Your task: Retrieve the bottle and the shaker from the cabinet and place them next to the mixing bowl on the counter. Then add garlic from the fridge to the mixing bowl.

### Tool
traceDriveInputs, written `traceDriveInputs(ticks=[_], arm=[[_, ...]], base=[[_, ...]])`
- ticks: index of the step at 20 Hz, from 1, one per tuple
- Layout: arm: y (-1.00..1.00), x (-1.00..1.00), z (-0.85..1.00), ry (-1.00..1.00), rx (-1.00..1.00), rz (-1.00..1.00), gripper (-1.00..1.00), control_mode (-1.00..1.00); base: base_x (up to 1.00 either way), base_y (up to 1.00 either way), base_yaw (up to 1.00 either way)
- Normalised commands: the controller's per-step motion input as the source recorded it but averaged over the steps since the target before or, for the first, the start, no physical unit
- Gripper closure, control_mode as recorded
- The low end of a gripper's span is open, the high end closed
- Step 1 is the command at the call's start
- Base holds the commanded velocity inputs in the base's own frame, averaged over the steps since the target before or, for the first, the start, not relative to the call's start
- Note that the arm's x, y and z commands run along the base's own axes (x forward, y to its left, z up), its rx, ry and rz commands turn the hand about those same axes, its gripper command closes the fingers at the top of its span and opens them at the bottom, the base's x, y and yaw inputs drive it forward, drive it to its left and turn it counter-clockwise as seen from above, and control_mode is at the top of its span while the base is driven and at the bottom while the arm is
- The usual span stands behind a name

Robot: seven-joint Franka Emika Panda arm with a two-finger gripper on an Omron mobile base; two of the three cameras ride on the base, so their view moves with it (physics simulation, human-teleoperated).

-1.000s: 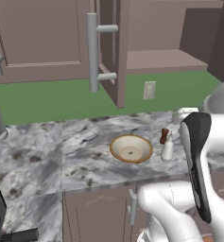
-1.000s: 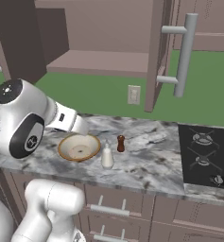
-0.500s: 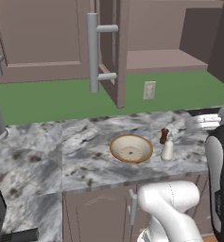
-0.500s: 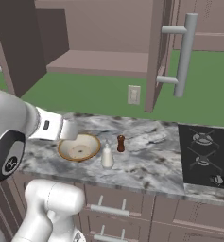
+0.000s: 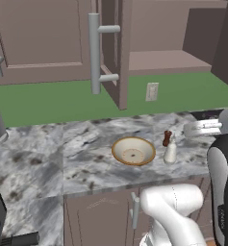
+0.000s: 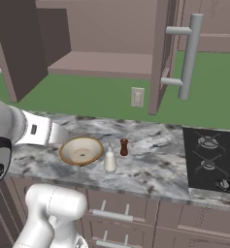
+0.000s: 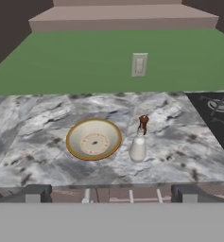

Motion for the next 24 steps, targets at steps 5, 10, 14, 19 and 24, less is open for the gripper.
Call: traceDriveInputs(ticks=[5, 10, 14, 19, 24], arm=[[0.00, 0.00, 0.00, 0.00, 0.00, 0.00, -1.00, -1.00], [0.00, 0.00, 0.00, 0.00, 0.00, 0.00, -1.00, -1.00], [0.00, 0.00, 0.00, 0.00, 0.00, 0.00, -1.00, 1.00], [0.00, 0.00, 0.00, 0.00, 0.00, 0.00, -1.00, 1.00], [0.00, 0.00, 0.00, 0.00, 0.00, 0.00, -1.00, 1.00]], base=[[0.00, 0.00, 0.00], [0.00, 0.00, 0.00], [-0.73, -0.05, -0.06], [-0.98, -0.29, -0.15], [-0.43, -0.21, -0.24]])
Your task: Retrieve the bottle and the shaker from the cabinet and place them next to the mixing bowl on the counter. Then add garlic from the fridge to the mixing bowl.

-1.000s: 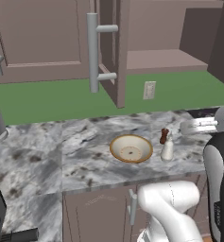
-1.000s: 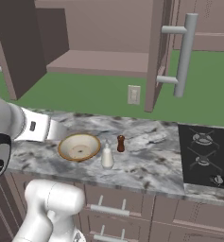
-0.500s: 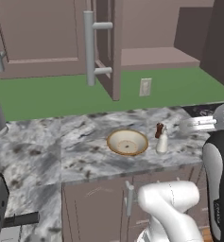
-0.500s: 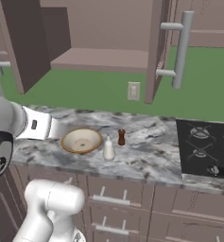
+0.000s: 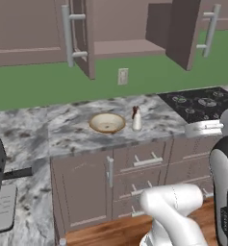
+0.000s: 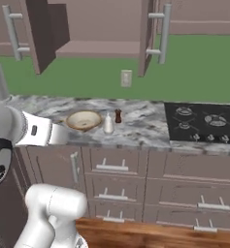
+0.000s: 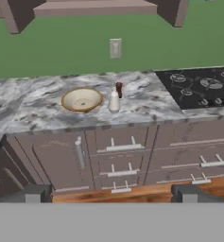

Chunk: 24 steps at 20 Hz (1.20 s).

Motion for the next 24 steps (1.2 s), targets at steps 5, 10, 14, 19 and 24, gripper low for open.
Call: traceDriveInputs(ticks=[5, 10, 14, 19, 24], arm=[[0.00, 0.00, 0.00, 0.00, 0.00, 0.00, -1.00, 1.00], [0.00, 0.00, 0.00, 0.00, 0.00, 0.00, -1.00, 1.00], [0.00, 0.00, 0.00, 0.00, 0.00, 0.00, -1.00, 1.00], [0.00, 0.00, 0.00, 0.00, 0.00, 0.00, -1.00, 1.00], [0.00, 0.00, 0.00, 0.00, 0.00, 0.00, -1.00, 1.00]], base=[[0.00, -0.45, -0.43], [0.01, -0.64, -0.67], [0.14, -0.40, -0.74], [0.20, -0.07, -0.74], [0.22, 0.03, -0.66]])
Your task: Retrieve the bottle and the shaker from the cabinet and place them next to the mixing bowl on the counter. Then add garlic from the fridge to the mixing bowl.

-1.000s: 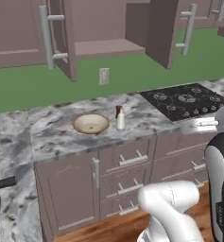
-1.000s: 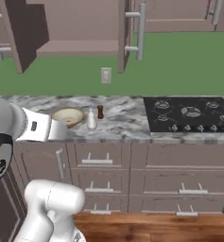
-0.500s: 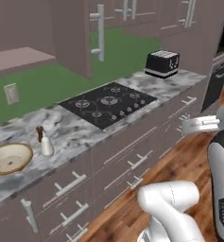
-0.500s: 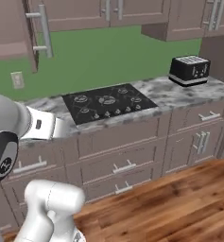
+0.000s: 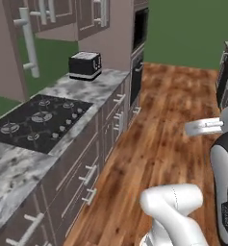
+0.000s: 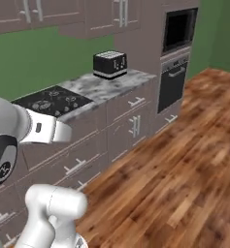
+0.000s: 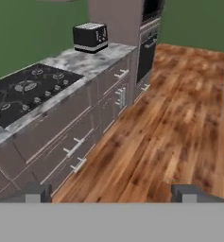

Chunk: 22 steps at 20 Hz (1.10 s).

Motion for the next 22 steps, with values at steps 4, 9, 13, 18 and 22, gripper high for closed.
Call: traceDriveInputs(ticks=[4, 9, 13, 18, 22], arm=[[0.00, 0.00, 0.00, 0.00, 0.00, 0.00, -1.00, 1.00], [0.00, 0.00, 0.00, 0.00, 0.00, 0.00, -1.00, 1.00], [0.00, 0.00, 0.00, 0.00, 0.00, 0.00, -1.00, 1.00], [0.00, 0.00, 0.00, 0.00, 0.00, 0.00, -1.00, 1.00], [0.00, 0.00, 0.00, 0.00, 0.00, 0.00, -1.00, 1.00]], base=[[0.07, 0.12, -0.66], [0.00, 0.10, -0.80], [0.00, 0.00, -0.99], [0.00, 0.00, -1.00], [0.01, 0.04, -1.00]])
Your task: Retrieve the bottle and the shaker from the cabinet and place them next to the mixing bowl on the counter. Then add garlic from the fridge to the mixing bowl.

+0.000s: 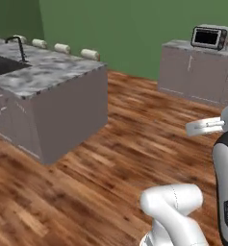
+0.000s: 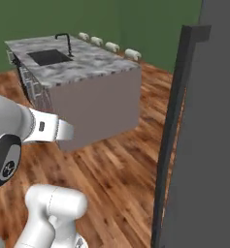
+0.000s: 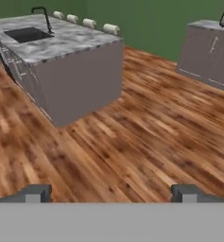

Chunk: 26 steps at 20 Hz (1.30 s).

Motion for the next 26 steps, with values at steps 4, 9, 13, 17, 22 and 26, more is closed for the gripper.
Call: traceDriveInputs(ticks=[4, 9, 13, 17, 22, 26], arm=[[0.00, 0.00, 0.00, 0.00, 0.00, 0.00, -1.00, 1.00], [0.00, 0.00, 0.00, 0.00, 0.00, 0.00, -1.00, 1.00], [0.00, 0.00, 0.00, 0.00, 0.00, 0.00, -1.00, 1.00], [0.00, 0.00, 0.00, 0.00, 0.00, 0.00, -1.00, 1.00], [0.00, 0.00, 0.00, 0.00, 0.00, 0.00, -1.00, 1.00], [0.00, 0.00, 0.00, 0.00, 0.00, 0.00, -1.00, 1.00]], base=[[0.28, 0.31, -0.92], [0.37, 0.42, -0.87], [0.14, 0.87, -0.52], [0.61, 1.00, -0.24], [0.86, 0.59, -0.38], [0.54, 0.26, -0.73]])
